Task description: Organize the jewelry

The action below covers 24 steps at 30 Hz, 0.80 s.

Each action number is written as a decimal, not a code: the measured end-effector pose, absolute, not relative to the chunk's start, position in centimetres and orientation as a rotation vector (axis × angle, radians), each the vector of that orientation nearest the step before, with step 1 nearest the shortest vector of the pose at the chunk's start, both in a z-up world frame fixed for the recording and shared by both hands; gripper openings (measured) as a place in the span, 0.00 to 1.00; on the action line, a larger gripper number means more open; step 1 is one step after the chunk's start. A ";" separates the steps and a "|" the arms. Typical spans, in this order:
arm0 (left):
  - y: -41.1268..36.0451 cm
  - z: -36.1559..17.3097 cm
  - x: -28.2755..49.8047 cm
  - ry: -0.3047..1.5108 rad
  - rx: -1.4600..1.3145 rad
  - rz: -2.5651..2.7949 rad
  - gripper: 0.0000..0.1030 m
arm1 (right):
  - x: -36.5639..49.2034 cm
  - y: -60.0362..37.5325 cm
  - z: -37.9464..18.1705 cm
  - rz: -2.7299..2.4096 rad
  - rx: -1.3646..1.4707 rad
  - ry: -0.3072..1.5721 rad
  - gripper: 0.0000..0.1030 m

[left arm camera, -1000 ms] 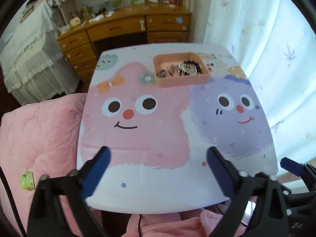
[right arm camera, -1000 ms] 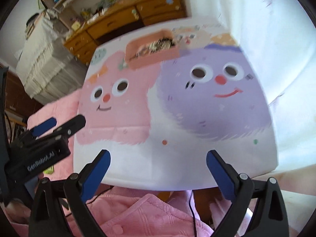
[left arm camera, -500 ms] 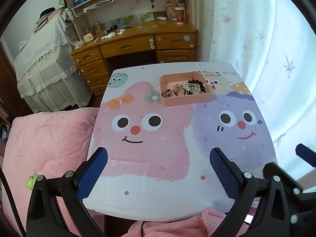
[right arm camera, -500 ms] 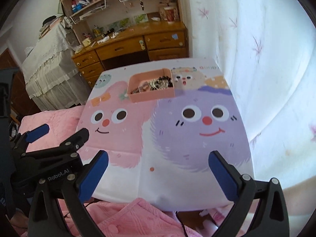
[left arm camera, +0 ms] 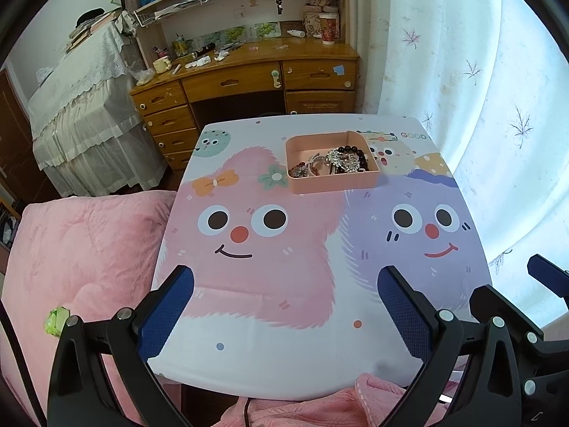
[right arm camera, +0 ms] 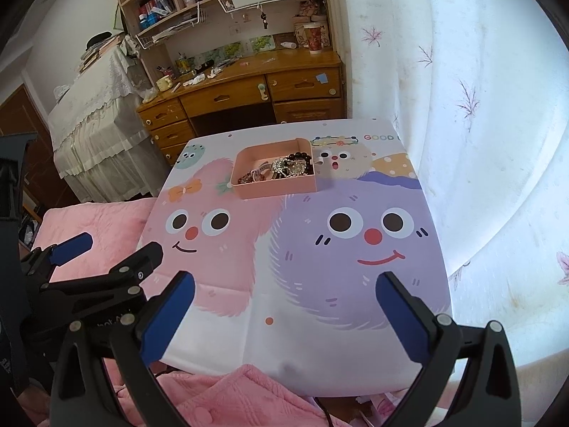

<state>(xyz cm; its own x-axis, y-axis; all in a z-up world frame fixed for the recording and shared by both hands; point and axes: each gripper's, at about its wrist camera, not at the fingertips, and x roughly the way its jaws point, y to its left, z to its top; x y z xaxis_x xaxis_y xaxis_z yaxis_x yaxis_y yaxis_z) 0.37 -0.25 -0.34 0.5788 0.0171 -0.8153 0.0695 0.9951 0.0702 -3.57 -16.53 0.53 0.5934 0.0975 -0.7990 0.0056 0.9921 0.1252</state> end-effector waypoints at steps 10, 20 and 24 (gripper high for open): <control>-0.2 -0.4 0.3 0.958 0.096 -0.031 0.99 | -3.4 -16.7 0.3 0.062 0.125 0.946 0.99; -0.5 -0.7 0.1 0.974 0.089 -0.039 0.99 | -3.7 -16.7 0.3 0.064 0.132 0.954 0.99; -0.4 -0.7 0.0 0.974 0.088 -0.037 0.99 | -3.8 -16.7 0.2 0.064 0.131 0.955 0.99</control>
<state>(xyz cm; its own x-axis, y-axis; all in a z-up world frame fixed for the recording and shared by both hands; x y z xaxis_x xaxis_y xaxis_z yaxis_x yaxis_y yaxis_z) 0.00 -0.37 -0.68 0.5617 0.0083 -0.8273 0.0707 0.9958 0.0580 -3.80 -16.65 0.17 0.5763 0.1127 -0.8094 0.0032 0.9901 0.1401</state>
